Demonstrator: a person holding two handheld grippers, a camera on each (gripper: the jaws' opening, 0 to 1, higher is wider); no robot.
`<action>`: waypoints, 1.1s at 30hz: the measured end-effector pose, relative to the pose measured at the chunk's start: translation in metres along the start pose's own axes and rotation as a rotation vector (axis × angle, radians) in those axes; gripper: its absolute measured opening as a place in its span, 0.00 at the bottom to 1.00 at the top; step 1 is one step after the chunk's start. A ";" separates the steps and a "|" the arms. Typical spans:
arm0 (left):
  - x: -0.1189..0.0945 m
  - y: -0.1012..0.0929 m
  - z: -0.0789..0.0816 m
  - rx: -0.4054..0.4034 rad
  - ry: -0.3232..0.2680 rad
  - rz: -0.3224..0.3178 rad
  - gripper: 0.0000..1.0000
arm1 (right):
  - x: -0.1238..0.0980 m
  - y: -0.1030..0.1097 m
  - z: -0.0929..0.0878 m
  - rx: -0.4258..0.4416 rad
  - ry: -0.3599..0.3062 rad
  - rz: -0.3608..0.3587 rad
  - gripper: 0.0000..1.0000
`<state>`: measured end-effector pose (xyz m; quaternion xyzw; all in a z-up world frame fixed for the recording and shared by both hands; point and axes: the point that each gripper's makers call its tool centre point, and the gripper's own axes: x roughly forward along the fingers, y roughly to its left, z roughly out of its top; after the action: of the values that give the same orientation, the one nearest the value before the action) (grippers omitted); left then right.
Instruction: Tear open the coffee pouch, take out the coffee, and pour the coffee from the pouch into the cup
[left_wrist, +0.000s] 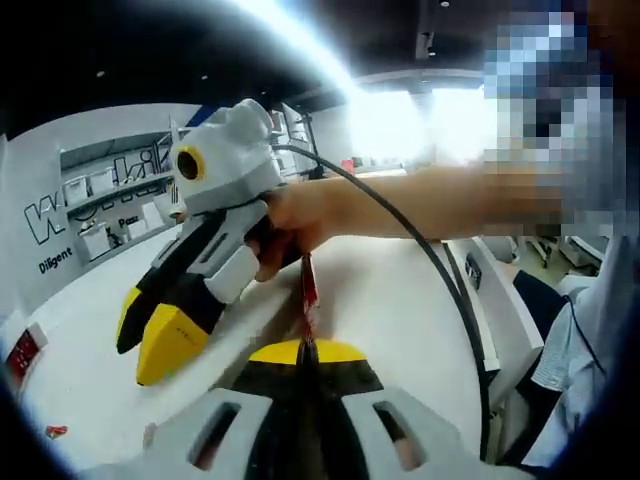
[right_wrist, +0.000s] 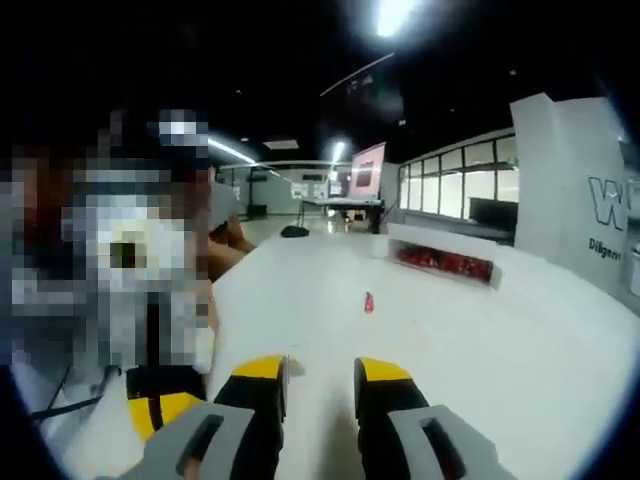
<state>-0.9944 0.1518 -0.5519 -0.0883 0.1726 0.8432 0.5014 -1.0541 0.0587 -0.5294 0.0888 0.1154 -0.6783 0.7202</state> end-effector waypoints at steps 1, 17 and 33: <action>0.000 0.000 0.000 0.000 0.000 -0.001 0.06 | 0.000 0.001 0.000 0.003 0.001 0.011 0.28; -0.002 0.005 -0.001 -0.005 -0.002 -0.001 0.05 | -0.051 0.009 0.001 0.012 -0.082 0.085 0.28; 0.001 -0.001 0.000 -0.023 0.000 0.009 0.05 | -0.087 0.034 -0.007 0.046 -0.163 0.208 0.28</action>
<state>-0.9939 0.1531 -0.5525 -0.0934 0.1634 0.8474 0.4965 -1.0251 0.1464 -0.5116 0.0610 0.0310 -0.6075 0.7914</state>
